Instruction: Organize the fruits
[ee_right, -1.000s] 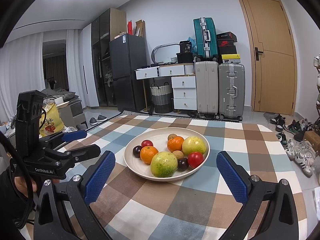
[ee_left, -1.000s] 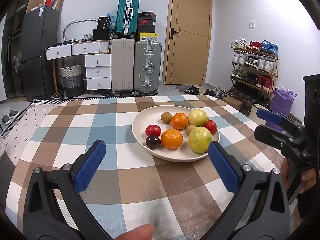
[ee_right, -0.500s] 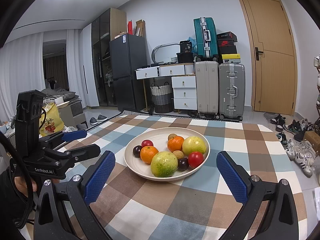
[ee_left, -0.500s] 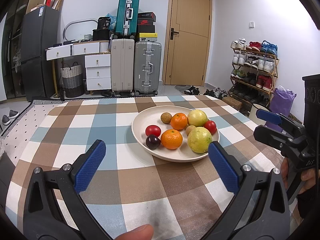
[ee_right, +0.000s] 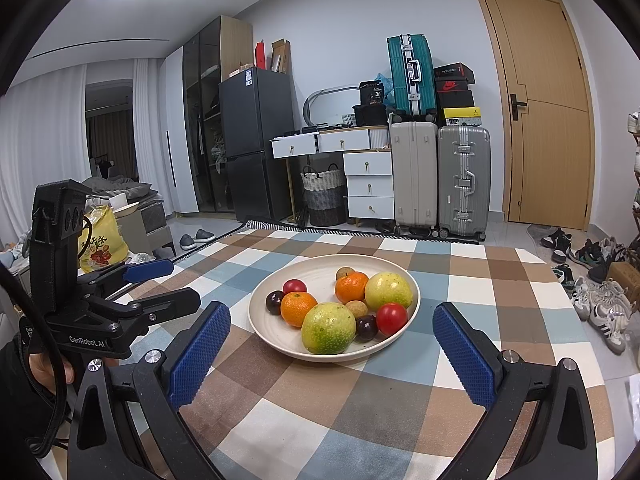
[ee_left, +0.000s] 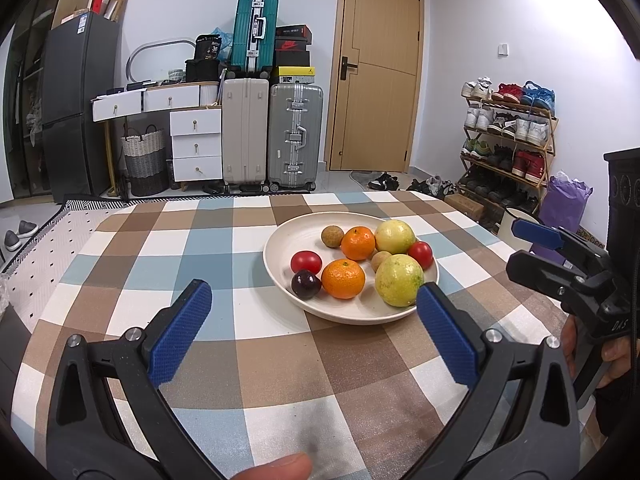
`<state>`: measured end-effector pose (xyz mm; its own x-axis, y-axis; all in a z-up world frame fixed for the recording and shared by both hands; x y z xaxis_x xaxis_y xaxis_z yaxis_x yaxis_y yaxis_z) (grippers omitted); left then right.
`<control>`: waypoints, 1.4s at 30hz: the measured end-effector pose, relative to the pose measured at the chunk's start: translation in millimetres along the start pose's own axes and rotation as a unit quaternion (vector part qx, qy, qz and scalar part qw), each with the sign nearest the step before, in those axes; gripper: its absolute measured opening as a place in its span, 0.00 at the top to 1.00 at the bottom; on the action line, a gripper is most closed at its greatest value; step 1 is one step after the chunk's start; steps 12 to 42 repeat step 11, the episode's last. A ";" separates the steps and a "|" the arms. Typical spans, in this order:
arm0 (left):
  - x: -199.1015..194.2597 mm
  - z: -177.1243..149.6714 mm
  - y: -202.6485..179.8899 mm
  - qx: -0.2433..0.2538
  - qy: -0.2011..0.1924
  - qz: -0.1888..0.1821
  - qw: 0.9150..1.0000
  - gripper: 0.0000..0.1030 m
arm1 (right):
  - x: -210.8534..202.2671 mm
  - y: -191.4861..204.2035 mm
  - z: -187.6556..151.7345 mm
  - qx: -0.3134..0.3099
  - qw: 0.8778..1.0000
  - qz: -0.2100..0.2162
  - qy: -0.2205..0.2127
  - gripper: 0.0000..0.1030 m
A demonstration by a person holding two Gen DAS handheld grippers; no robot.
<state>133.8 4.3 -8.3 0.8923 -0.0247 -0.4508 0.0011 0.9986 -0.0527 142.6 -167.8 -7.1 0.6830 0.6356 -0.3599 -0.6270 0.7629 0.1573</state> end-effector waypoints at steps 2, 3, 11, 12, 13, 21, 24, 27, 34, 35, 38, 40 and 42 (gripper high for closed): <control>-0.2 -0.2 0.0 0.000 0.000 0.000 1.000 0.01 | 0.0 -0.1 0.0 0.000 1.000 0.001 0.000 0.00; 0.4 0.1 -0.1 0.000 0.000 0.000 1.000 0.01 | 0.0 0.0 0.0 0.001 1.000 0.000 0.000 0.00; -0.3 -0.7 0.1 0.000 0.000 0.001 1.000 0.01 | -0.1 0.0 0.1 0.000 1.000 0.000 0.000 0.00; -0.3 -0.7 0.1 0.000 0.000 0.001 1.000 0.01 | -0.1 0.0 0.1 0.000 1.000 0.000 0.000 0.00; -0.3 -0.7 0.1 0.000 0.000 0.001 1.000 0.01 | -0.1 0.0 0.1 0.000 1.000 0.000 0.000 0.00; -0.3 -0.7 0.1 0.000 0.000 0.001 1.000 0.01 | -0.1 0.0 0.1 0.000 1.000 0.000 0.000 0.00; -0.3 -0.7 0.1 0.000 0.000 0.001 1.000 0.01 | -0.1 0.0 0.1 0.000 1.000 0.000 0.000 0.00; -0.3 -0.7 0.1 0.000 0.000 0.001 1.000 0.01 | -0.1 0.0 0.1 0.000 1.000 0.000 0.000 0.00; -0.3 -0.7 0.1 0.000 0.000 0.001 1.000 0.01 | -0.1 0.0 0.1 0.000 1.000 0.000 0.000 0.00; -0.3 -0.7 0.1 0.000 0.000 0.001 1.000 0.01 | -0.1 0.0 0.1 0.000 1.000 0.000 0.000 0.00; -0.3 -0.7 0.1 0.000 0.000 0.001 1.000 0.01 | -0.1 0.0 0.1 0.000 1.000 0.000 0.000 0.00; -0.3 -0.7 0.1 0.000 0.000 0.001 1.000 0.01 | -0.1 0.0 0.1 0.000 1.000 0.000 0.000 0.00; -0.3 -0.7 0.1 0.000 0.000 0.001 1.000 0.01 | -0.1 0.0 0.1 0.000 1.000 0.000 0.000 0.00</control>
Point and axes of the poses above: each gripper's, at about its wrist camera, not at the fingertips, and x roughly the way its jaws point, y to its left, z to its top, the point moved 4 cm from there along x, roughly the way its jaws point, and after that the axes turned 5 degrees about z, right-handed, at the moved point
